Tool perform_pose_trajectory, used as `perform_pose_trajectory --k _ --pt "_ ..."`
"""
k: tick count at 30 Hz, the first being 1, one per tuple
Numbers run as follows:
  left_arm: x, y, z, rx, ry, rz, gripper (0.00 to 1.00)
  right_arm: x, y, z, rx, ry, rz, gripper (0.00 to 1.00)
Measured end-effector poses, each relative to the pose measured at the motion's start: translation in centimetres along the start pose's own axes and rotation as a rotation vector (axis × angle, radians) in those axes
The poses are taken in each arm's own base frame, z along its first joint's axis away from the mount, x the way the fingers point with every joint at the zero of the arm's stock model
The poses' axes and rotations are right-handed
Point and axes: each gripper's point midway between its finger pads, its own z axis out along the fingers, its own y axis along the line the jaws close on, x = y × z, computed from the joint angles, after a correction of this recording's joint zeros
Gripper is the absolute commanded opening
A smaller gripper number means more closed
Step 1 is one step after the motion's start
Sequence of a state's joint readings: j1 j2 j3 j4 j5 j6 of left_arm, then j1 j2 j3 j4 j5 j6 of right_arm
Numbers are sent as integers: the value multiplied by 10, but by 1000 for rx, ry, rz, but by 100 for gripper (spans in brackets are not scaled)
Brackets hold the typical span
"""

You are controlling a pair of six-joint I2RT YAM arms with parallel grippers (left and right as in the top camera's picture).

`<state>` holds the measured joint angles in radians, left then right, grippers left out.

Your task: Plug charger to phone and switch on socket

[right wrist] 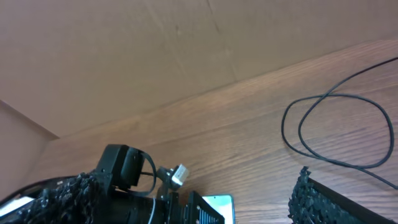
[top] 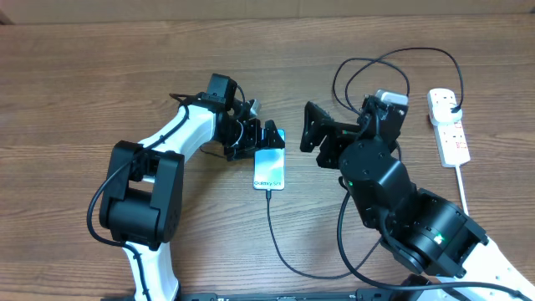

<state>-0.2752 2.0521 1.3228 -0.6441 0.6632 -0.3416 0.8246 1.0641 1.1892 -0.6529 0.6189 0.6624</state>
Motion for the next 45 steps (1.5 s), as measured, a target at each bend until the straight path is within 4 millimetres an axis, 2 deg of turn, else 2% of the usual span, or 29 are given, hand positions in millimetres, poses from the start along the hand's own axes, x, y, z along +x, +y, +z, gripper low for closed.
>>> perform_pose_trajectory --k 2,5,7,10,12,16,19,21,26,30,36,39,41,45 --pt "0 0 0 -3 -2 1 100 1 0 0 -2 5 -2 99" --pt "-1 1 0 -5 -3 1 100 4 1 3 0 14 -6 91" --pt "-1 1 0 -8 -4 1 100 10 2 9 14 30 -20 80" --pt "-3 4 -2 -29 -16 4 100 31 1 27 54 83 -67 53" --pt "-5 6 -3 -49 -27 7 100 46 1 39 75 126 -88 40" --pt "-11 12 -6 -97 -55 13 100 69 -4 52 114 195 -58 24" --pt "-14 17 -8 -133 -75 17 100 68 -14 57 138 213 11 11" --pt "-16 18 -9 -142 -80 18 100 66 -27 61 170 230 40 4" --pt "-18 21 -11 -165 -92 20 100 54 -101 70 352 289 194 4" --pt "-18 22 -11 -169 -94 21 100 31 -168 73 473 279 371 4" --pt "-18 22 -11 -171 -95 21 100 -3 -267 57 627 192 601 4" --pt "-18 22 -11 -172 -95 20 100 -3 -313 50 712 186 675 4" --pt "-18 22 -11 -172 -96 21 100 6 -347 49 772 218 730 4" --pt "-19 22 -12 -174 -98 22 100 23 -387 60 817 309 806 4"
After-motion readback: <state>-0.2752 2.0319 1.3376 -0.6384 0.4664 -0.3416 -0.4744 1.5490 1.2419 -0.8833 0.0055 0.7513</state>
